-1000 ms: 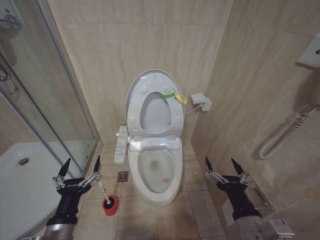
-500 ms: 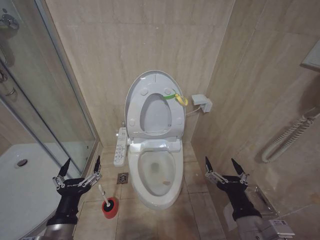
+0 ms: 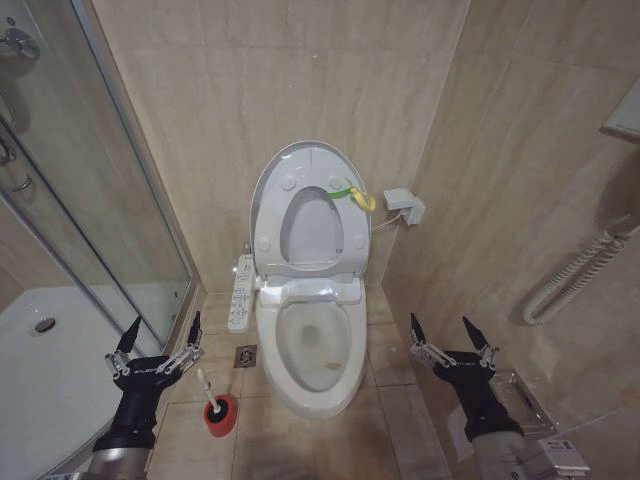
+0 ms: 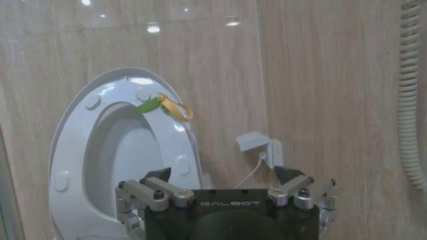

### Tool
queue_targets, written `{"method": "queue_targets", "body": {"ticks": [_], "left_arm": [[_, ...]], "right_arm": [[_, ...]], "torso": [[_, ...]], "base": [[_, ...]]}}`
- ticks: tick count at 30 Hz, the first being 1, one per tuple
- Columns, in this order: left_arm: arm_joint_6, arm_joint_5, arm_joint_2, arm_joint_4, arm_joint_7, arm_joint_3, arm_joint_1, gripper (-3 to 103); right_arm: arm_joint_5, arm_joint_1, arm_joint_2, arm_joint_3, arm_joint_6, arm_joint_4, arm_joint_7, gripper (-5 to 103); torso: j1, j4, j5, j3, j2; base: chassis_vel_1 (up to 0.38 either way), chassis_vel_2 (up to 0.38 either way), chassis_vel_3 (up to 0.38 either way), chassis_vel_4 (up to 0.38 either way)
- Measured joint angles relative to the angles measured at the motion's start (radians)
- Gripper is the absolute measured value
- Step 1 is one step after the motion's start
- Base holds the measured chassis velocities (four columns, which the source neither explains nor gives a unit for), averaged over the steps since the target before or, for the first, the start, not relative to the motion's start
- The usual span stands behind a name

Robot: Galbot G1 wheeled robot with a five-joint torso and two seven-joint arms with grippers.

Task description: Open the toilet lid, clean the toilet bowl with a toilet brush, close the toilet lid, and flush.

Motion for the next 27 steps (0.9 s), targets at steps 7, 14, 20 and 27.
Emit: {"method": "queue_targets", "body": {"ticks": [7, 14, 20, 27], "left_arm": [[0.000, 0.000, 0.000, 0.000, 0.000, 0.000, 0.000, 100], [0.000, 0.000, 0.000, 0.000, 0.000, 0.000, 0.000, 100], [0.000, 0.000, 0.000, 0.000, 0.000, 0.000, 0.000, 100], [0.105, 0.044, -0.091, 0.007, 0.027, -0.027, 0.023, 100]], "right_arm": [[0.000, 0.000, 0.000, 0.000, 0.000, 0.000, 0.000, 100], [0.000, 0.000, 0.000, 0.000, 0.000, 0.000, 0.000, 100], [0.000, 0.000, 0.000, 0.000, 0.000, 0.000, 0.000, 100], [0.000, 0.000, 0.000, 0.000, 0.000, 0.000, 0.000, 100]], "torso": [[0.000, 0.0000, 0.0000, 0.000, 0.000], [0.000, 0.0000, 0.0000, 0.000, 0.000], [0.000, 0.0000, 0.0000, 0.000, 0.000], [0.000, -0.0001, 0.0001, 0.000, 0.000]], "base": [[0.000, 0.000, 0.000, 0.000], [0.000, 0.000, 0.000, 0.000], [0.000, 0.000, 0.000, 0.000], [0.000, 0.000, 0.000, 0.000]]}}
